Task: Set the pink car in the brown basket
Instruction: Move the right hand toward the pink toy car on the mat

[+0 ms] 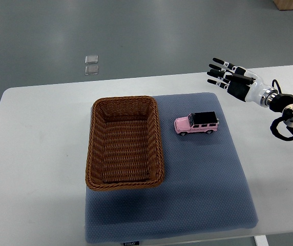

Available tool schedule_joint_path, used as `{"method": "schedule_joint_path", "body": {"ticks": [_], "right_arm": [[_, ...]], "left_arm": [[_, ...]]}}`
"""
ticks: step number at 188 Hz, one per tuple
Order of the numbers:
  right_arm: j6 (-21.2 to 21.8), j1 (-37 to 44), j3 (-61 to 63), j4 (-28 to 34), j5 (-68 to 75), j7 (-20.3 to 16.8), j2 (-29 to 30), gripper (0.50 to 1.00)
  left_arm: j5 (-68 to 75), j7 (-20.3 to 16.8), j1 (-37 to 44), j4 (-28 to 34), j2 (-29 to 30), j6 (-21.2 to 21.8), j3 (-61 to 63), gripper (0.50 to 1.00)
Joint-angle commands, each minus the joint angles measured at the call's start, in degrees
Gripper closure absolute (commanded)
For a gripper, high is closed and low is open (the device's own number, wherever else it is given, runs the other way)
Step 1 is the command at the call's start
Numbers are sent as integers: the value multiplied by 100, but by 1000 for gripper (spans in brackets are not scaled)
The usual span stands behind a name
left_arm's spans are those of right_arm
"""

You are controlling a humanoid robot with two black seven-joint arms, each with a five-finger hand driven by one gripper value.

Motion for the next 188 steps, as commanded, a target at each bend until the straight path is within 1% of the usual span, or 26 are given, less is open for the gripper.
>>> {"method": "schedule_joint_path", "body": {"ticks": [1,53,93,111,136,152,156,166,188], "right_arm": [[14,23,-4,0,-42,1,-4,587],[84,128,-31,17,-525,1,-4,587],[-39,207,5,17,-1351,54,-92,587],[146,225,-22,96,-1378,54,-189,587],[585,295,-22,105,-1747,63,-303,587],[814,313,-22,114,-2309,265,-365,587],[858,321,-31,123,-2633,387,-391,587],[875,330,-31,132,-3197,572,-400,587],[867,444,-39,316,-5016,1144,-418,587]], "left_arm": [[0,9,-1,12,0,-1,-5,500],[0,9,34,-5,0,-1,-31,500],[0,9,34,12,0,-1,-31,500],[0,9,25,4,0,-1,-22,500],[0,9,25,4,0,-1,-22,500],[0,9,25,12,0,-1,-22,500],[0,9,25,4,0,-1,-22,500],[0,9,25,12,0,-1,-22,500],[0,9,25,4,0,-1,-22,500]]}}
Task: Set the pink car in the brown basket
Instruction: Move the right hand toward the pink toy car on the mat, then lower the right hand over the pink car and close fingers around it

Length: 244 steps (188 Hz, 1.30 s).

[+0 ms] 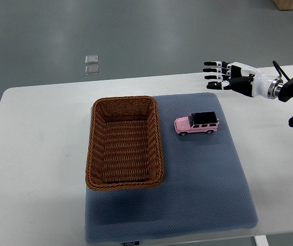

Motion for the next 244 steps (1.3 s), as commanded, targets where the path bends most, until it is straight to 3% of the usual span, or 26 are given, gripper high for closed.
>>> {"method": "schedule_joint_path", "body": {"ticks": [1,23,87,107,128,142,202,244], "right_arm": [[5,100,-9,170,-1531,504,-16,587],[6,126,-18,460,-2613,865,-113,587],[-162,214,-536,1216,-3861,874,-271,587],[-706,205,-853,1216,-3984,839,-209,589],[-1760,205,-1502,1154,-4090,830,-209,591],[-2104,232,-1889,1146,-4090,830,-218,591],[-2157,284,-2074,1137,-4090,830,-209,595],[-2201,258,-2057,1146,-4055,742,-183,632]], "left_arm": [[0,0,7,0,0,1,0,500],[0,0,7,0,0,1,0,500],[0,0,-2,0,0,1,0,500],[0,0,-2,0,0,1,0,500],[0,0,-2,0,0,1,0,500],[0,0,-2,0,0,1,0,500],[0,0,-2,0,0,1,0,500],[0,0,-2,0,0,1,0,500]]}}
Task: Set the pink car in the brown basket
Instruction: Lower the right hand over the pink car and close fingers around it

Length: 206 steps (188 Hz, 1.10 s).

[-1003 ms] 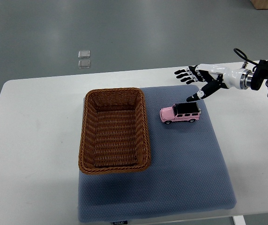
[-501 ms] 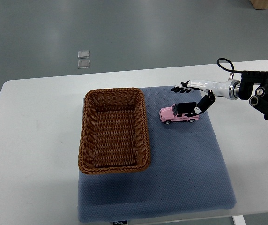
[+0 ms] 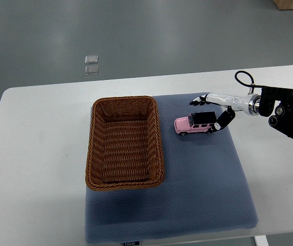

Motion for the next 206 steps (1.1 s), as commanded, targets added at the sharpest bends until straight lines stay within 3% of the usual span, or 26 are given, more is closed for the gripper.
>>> {"method": "schedule_joint_path", "body": {"ticks": [1,21,73,100,136,168,206], "right_arm": [[-5,-9,12,9,21,-40,17,638],[-5,0,12,9,21,-40,17,699],[12,18,12,9,39,-40,17,754],[56,18,3,17,39,-40,17,842],[56,26,3,17,30,-40,17,889],[47,26,12,17,39,-22,8,993],[12,9,73,9,100,4,-27,1000]], "left_arm": [[0,0,0,0,0,-1,0,500],[0,0,0,0,0,-1,0,500],[0,0,0,0,0,-1,0,500],[0,0,0,0,0,-1,0,500],[0,0,0,0,0,-1,0,500],[0,0,0,0,0,-1,0,500],[0,0,0,0,0,-1,0,500]]}}
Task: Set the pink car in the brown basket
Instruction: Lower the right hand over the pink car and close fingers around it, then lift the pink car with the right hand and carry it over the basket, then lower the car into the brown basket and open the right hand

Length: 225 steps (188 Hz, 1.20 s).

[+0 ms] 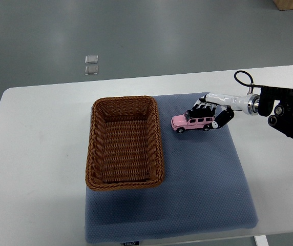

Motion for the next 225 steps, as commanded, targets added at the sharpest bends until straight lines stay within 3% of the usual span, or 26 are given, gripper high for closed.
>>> {"method": "schedule_joint_path", "body": {"ticks": [1,74,93,123,225], "right_arm": [[-21,-14,61,-8,42,16,-30,1000],[-12,3,615,-8,244,68,-92,1000],[-3,205,685,1,244,288,-83,1000],[-91,416,694,97,244,341,75,1000],[-258,988,79,423,-38,297,1675,1000]], "left_arm": [[0,0,0,9,0,1,0,500],[0,0,0,0,0,1,0,500],[0,0,0,9,0,1,0,500],[0,0,0,0,0,1,0,500],[0,0,0,0,0,1,0,500]]}}
